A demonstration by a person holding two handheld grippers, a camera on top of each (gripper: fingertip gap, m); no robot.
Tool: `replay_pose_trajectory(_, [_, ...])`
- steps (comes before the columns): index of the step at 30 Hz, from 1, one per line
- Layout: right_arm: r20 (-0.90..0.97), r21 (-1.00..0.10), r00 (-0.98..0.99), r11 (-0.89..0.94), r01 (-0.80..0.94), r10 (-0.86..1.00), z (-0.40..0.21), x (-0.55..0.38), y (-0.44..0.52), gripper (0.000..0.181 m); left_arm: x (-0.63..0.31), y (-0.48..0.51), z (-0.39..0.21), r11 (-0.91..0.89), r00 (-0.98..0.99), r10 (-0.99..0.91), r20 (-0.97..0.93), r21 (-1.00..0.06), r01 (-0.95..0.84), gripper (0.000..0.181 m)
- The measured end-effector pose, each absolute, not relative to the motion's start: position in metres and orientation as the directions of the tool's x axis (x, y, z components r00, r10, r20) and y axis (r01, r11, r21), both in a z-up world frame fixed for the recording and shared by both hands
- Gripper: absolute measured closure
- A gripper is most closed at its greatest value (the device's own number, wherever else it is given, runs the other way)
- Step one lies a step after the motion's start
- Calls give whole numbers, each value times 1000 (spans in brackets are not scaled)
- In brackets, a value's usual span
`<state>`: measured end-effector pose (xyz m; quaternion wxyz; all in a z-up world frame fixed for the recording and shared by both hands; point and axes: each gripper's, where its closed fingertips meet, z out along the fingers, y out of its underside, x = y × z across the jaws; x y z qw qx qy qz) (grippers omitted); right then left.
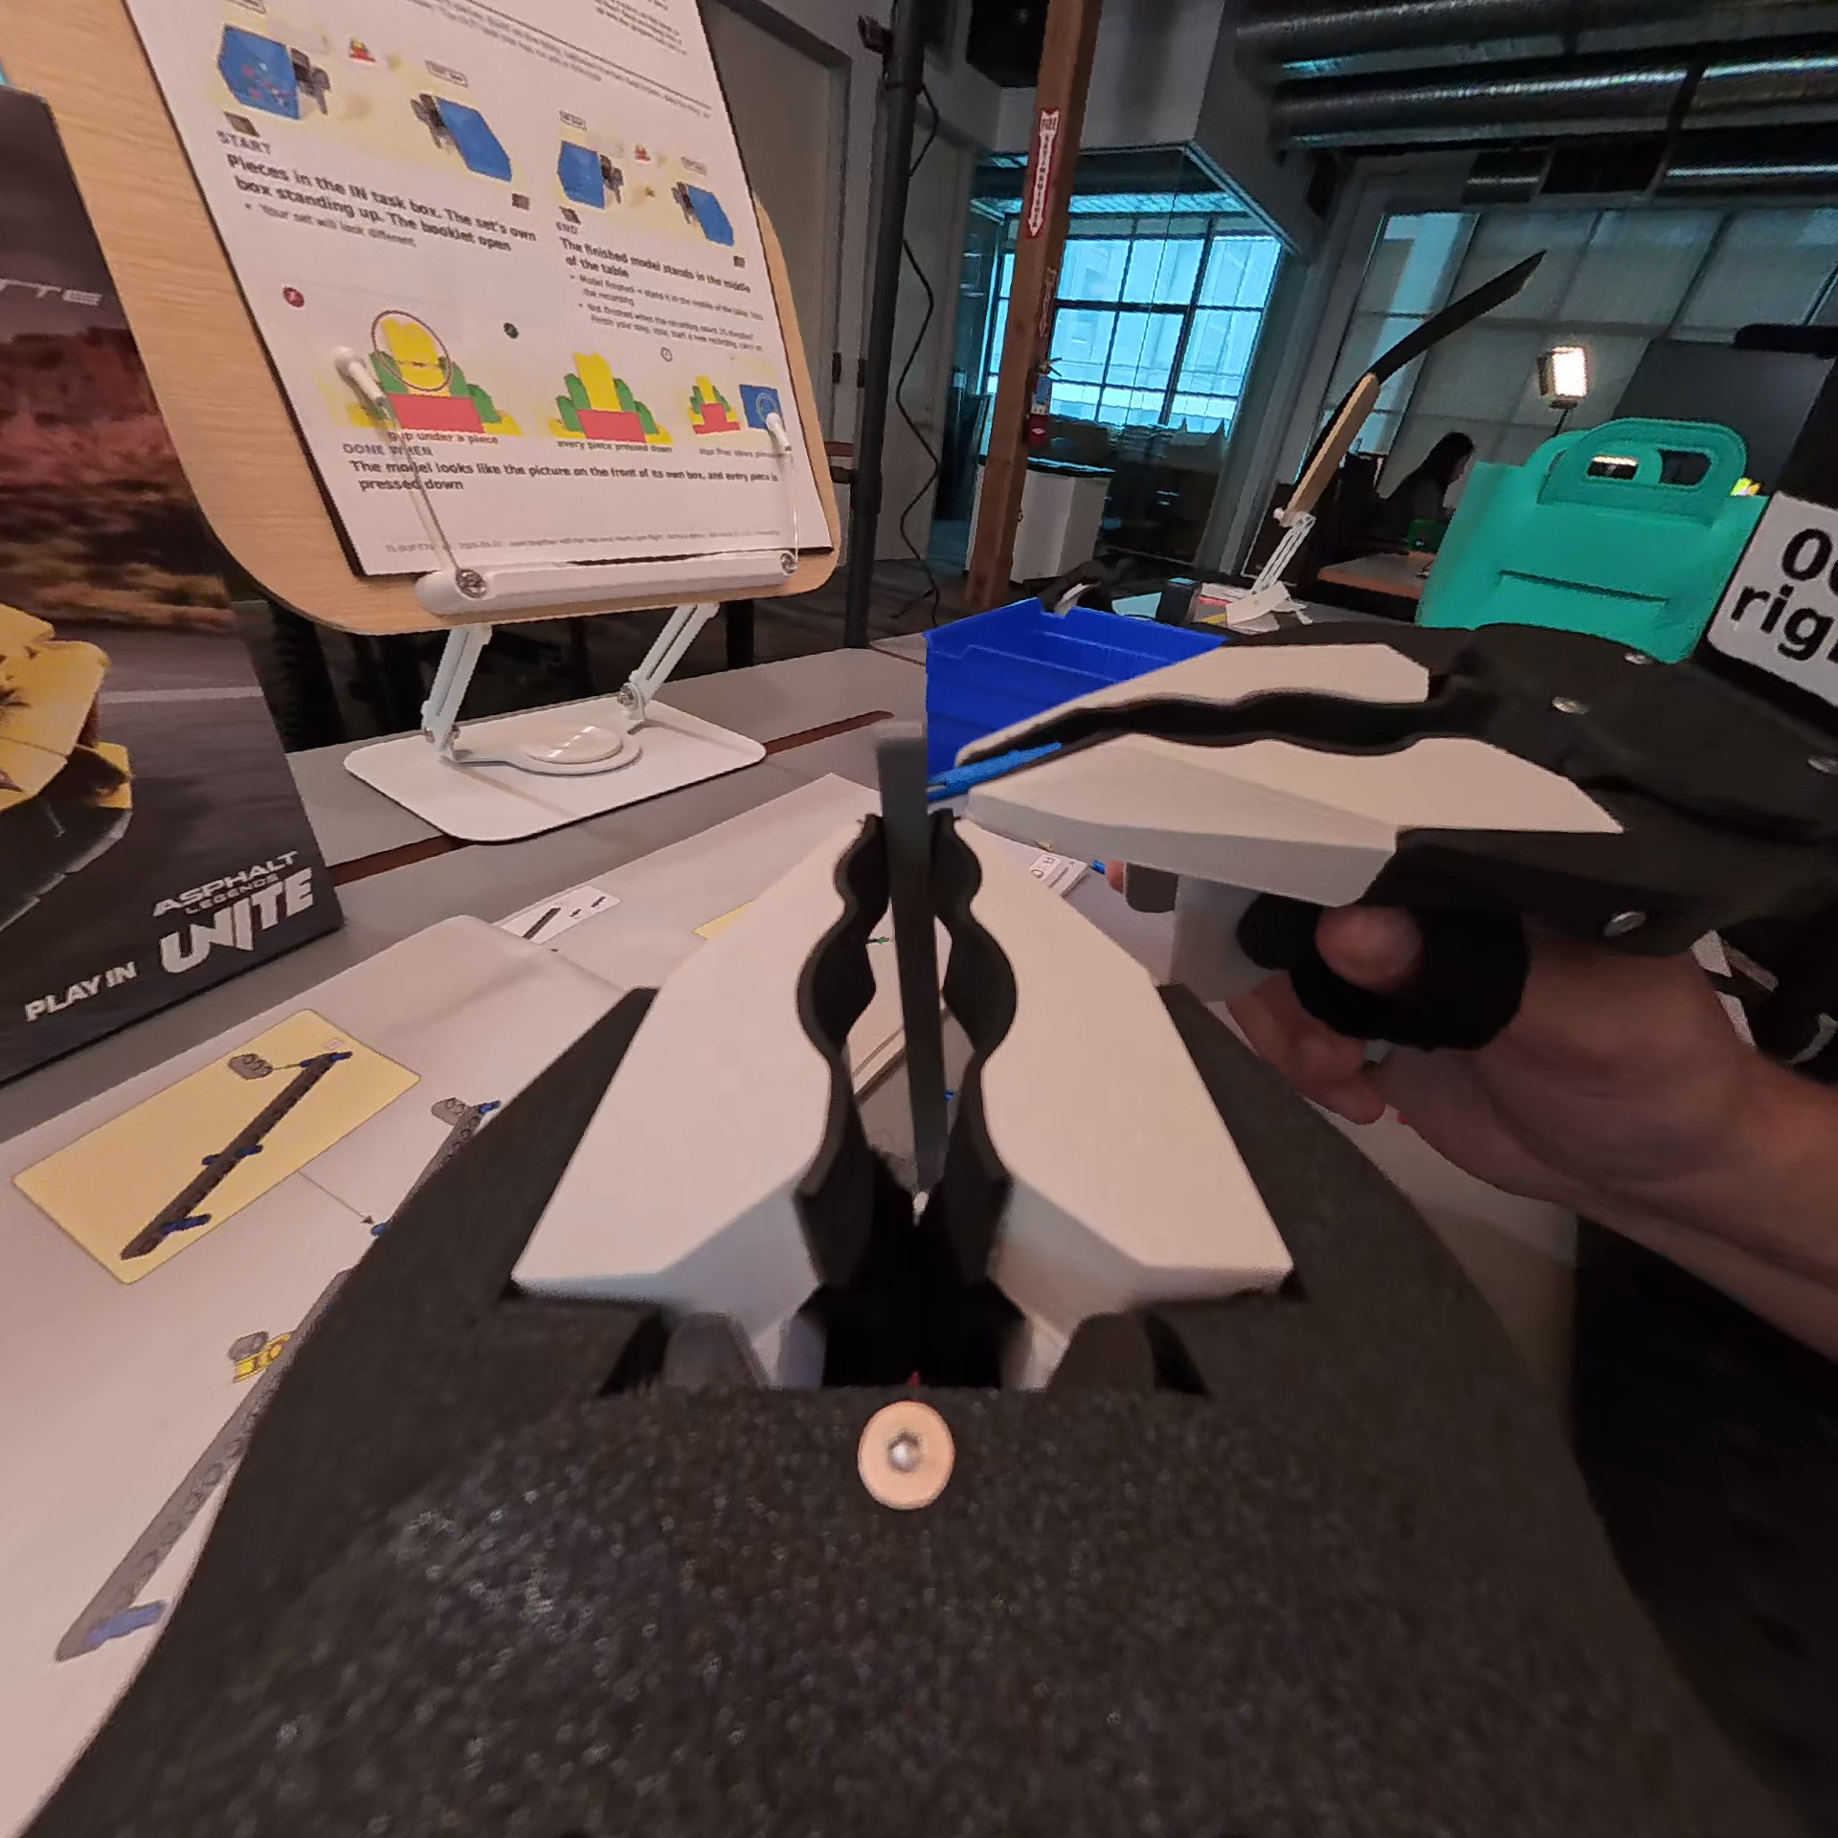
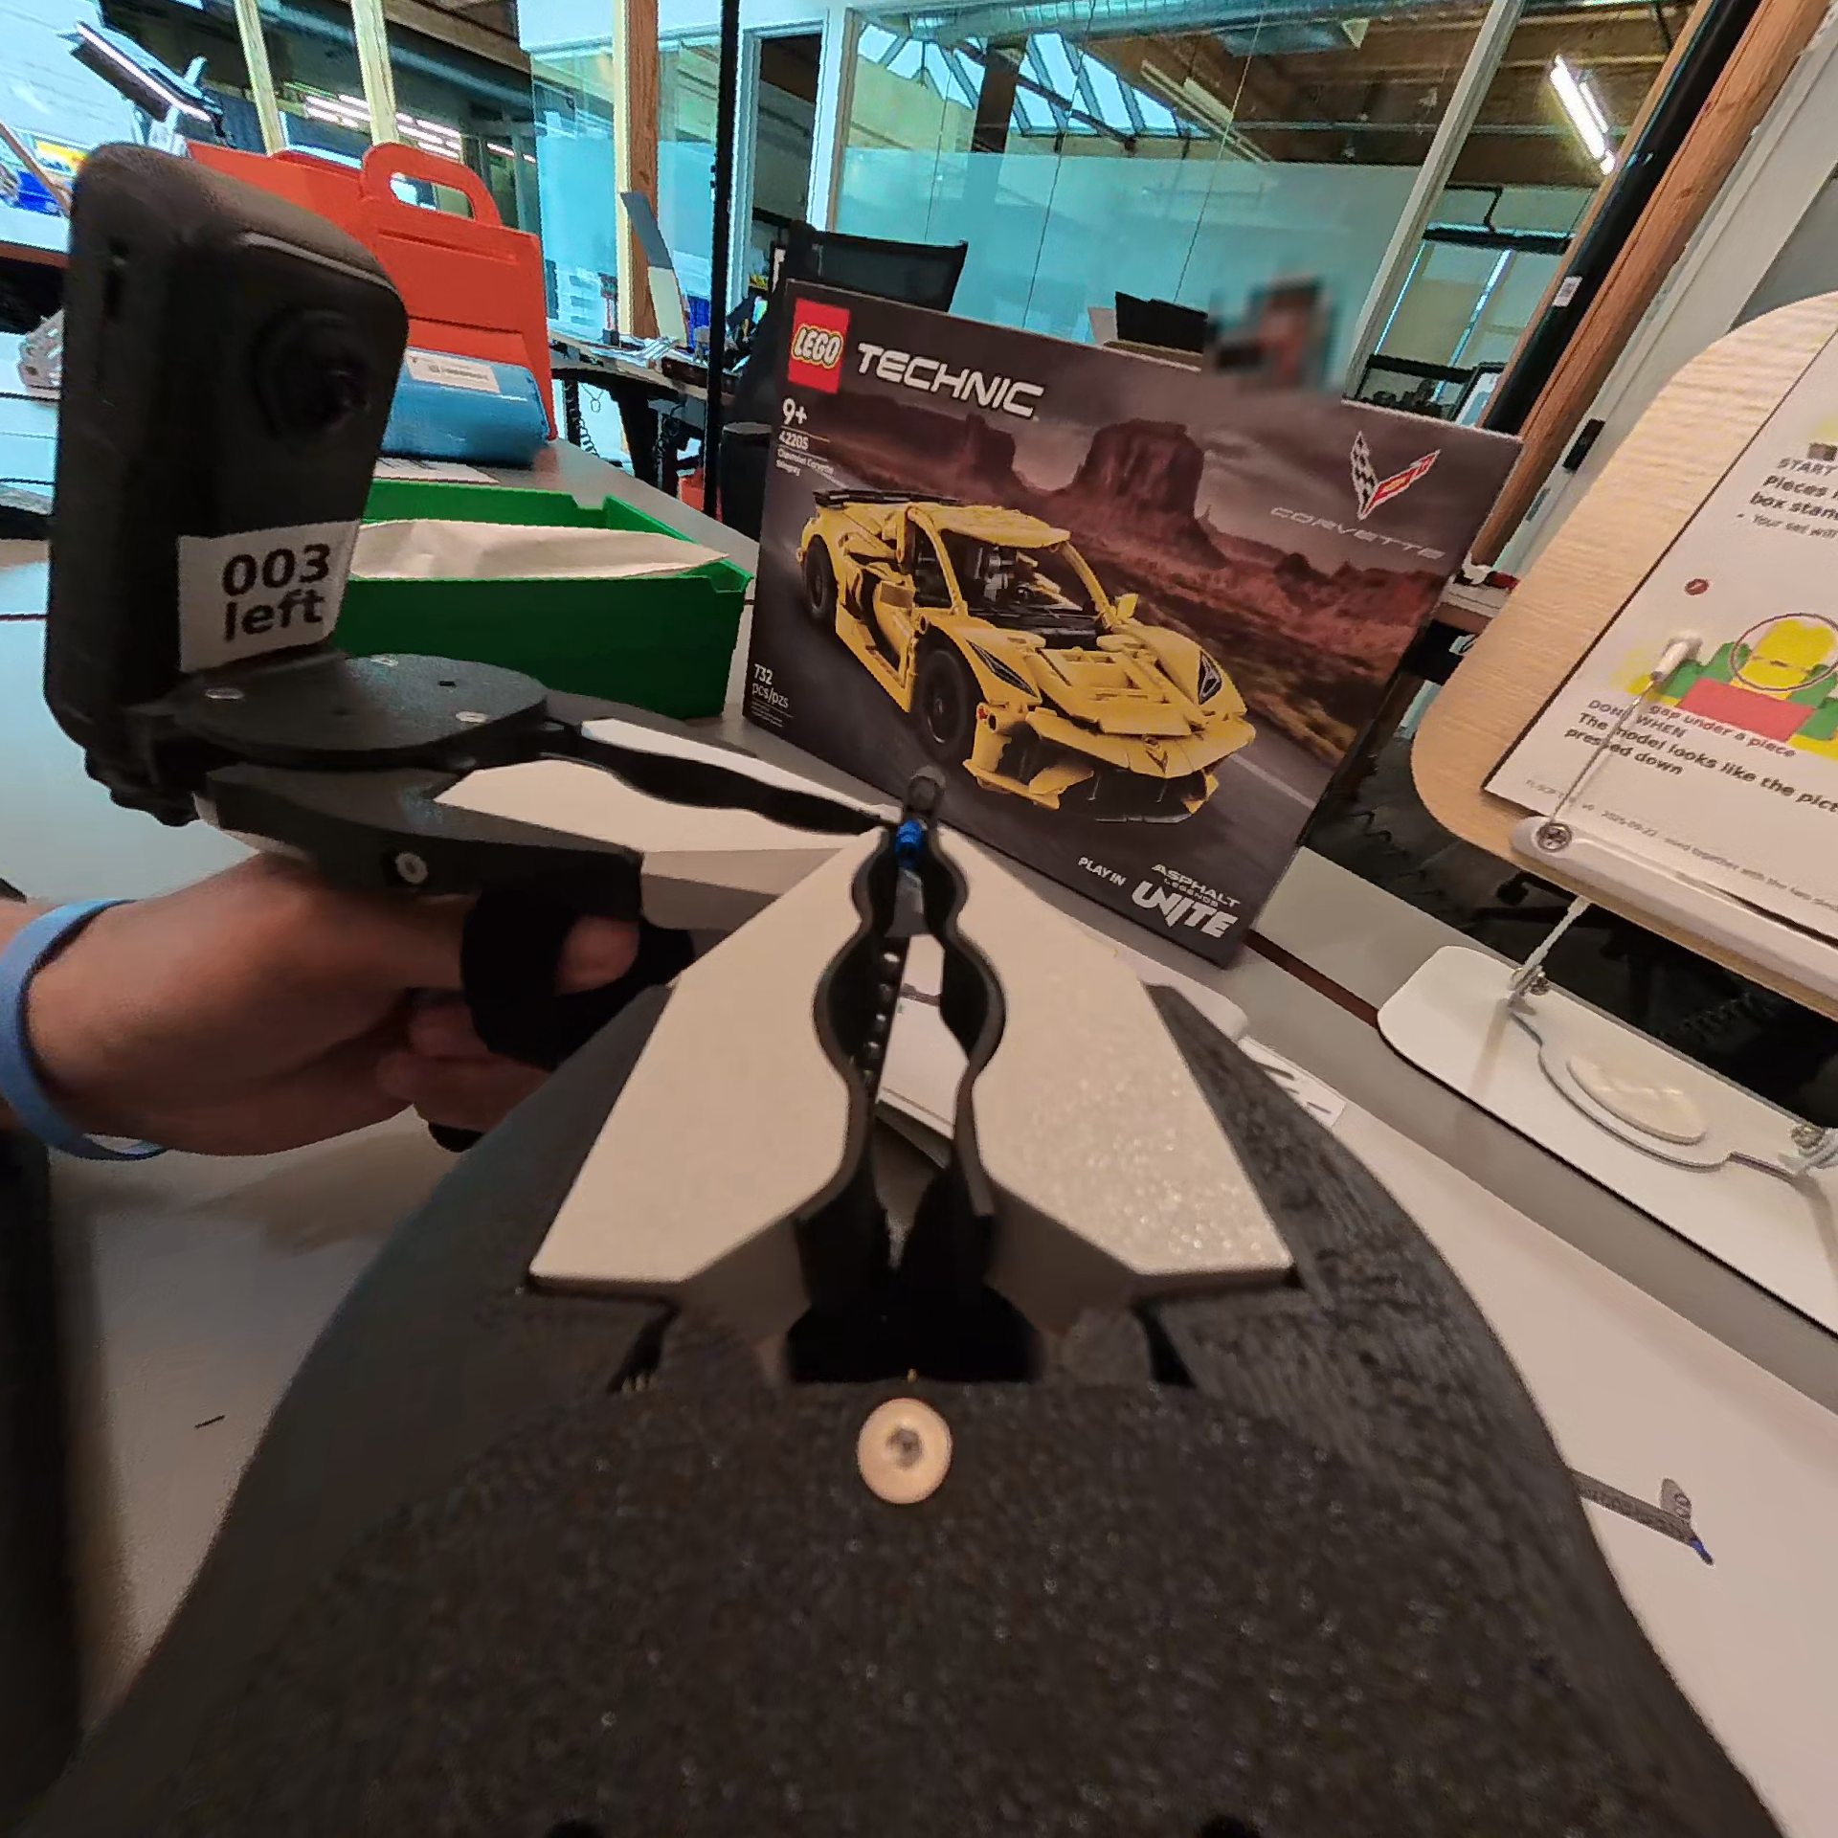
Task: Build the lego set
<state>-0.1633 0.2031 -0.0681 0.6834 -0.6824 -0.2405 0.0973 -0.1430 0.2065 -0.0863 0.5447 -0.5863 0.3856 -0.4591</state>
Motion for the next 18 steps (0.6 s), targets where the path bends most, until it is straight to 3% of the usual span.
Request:
replay_pose_trajectory(8, [226,-974,867,87,209,445,-65,-165,204,178,-145,207,-84,-60,320,-945,73,-997,52,174])
replay_pose_trajectory(12, [146,-989,868,93,116,475,-60,-168,202,178,-149,208,-78,61,388,-921,-42,-997,36,174])
replay_pose_trajectory(18, [85,-993,864,113,32,497,-56,-172,202,178,-153,209,-73,72,419,-907,-34,-995,75,174])
